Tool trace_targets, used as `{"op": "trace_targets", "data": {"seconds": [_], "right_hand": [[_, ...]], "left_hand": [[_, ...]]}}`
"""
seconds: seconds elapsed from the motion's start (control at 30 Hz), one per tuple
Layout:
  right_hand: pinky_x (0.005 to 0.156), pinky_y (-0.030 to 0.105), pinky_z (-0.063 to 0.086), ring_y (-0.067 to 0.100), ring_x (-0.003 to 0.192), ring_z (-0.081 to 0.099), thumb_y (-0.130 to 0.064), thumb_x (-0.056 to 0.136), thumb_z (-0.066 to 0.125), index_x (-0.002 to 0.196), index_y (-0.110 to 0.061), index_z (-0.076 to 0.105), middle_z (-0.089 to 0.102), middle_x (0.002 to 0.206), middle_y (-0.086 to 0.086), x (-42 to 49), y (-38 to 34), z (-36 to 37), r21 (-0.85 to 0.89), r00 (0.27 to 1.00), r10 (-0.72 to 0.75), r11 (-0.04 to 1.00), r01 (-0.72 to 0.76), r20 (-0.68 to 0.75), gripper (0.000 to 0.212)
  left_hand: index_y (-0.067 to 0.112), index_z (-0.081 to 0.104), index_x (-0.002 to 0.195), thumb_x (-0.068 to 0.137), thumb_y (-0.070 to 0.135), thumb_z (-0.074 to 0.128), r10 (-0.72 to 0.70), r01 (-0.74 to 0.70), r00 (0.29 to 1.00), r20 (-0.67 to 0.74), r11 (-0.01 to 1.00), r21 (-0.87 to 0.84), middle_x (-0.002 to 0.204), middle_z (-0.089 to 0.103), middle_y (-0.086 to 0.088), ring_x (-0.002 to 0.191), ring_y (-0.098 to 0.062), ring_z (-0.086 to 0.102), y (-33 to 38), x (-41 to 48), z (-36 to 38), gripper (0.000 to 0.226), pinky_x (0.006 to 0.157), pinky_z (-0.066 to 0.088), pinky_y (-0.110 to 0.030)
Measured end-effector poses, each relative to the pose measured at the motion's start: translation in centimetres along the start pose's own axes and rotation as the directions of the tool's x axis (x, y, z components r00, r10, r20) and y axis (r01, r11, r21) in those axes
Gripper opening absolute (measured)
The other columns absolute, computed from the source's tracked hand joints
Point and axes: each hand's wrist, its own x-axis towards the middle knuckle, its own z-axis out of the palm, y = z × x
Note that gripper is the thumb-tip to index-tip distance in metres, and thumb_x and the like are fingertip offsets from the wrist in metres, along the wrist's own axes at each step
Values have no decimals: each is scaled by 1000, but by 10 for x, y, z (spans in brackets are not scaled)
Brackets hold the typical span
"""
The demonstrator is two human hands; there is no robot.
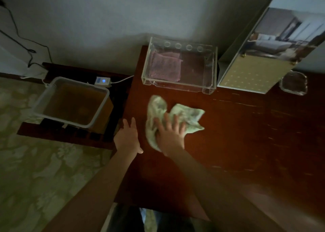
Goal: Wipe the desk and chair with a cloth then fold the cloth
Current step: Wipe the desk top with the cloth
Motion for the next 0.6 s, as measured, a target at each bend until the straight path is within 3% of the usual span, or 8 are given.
{"op": "trace_targets", "data": {"seconds": [0.13,0.17,0.23,0.3,0.43,0.5,0.53,0.6], "right_hand": [[105,57,-18,38,144,-11,-41,96,28,151,-32,11,-1,160,4,-42,-14,23,-119,965,-257,958,261,48,58],[106,57,-13,39,144,-2,-42,94,27,149,-31,20,9,159,4,-52,-12,29,-116,963,-263,956,268,59,57],[107,60,12,39,139,28,-44,87,27,140,-33,42,35,151,3,-82,-7,42,-114,974,-207,970,216,89,56],[101,58,32,35,129,46,-47,83,31,132,-36,50,48,142,1,-114,-1,56,-116,985,-121,984,135,124,54],[97,55,41,32,122,53,-47,83,36,128,-37,55,55,136,1,-170,25,73,-11,994,47,999,-46,99,49],[102,54,35,33,130,45,-47,86,31,132,-37,52,49,142,2,-191,46,79,22,974,224,974,-225,41,52],[108,53,27,34,138,33,-47,89,25,139,-38,42,37,150,2,-201,58,80,61,937,349,936,-348,0,54],[115,49,8,30,146,7,-47,97,17,148,-41,17,10,159,-2,-214,89,80,187,793,609,783,-593,-35,51]], "left_hand": [[24,-4,152,89,34,61,33,-36,995,-95,999,-30,159,-1,-9,127,-28,45,-3,3,6,91,85,48,-33],[24,-3,152,89,35,60,47,-51,994,-99,998,-36,159,-1,-10,129,-29,42,-6,4,8,90,89,47,-34],[22,-6,151,82,43,68,102,-104,993,-57,994,-27,159,-3,-12,136,-31,33,-12,4,11,104,97,44,-38],[21,-9,151,80,48,68,139,-139,990,-17,990,-25,158,-6,-14,142,-32,20,-14,-1,16,108,106,39,-42],[22,-9,151,90,47,55,222,-222,975,-14,975,-4,158,-8,-13,144,-34,10,-15,-24,34,91,110,31,-47],[24,-6,151,93,48,49,302,-302,953,6,953,28,158,-8,-12,144,-34,9,-21,-37,44,84,110,30,-47],[25,-5,151,94,48,47,335,-336,942,25,941,47,159,-8,-11,145,-33,10,-26,-43,49,81,111,30,-47],[27,-2,152,96,45,45,386,-390,921,57,915,99,159,-7,-9,145,-32,12,-37,-48,55,75,111,32,-46]]}}
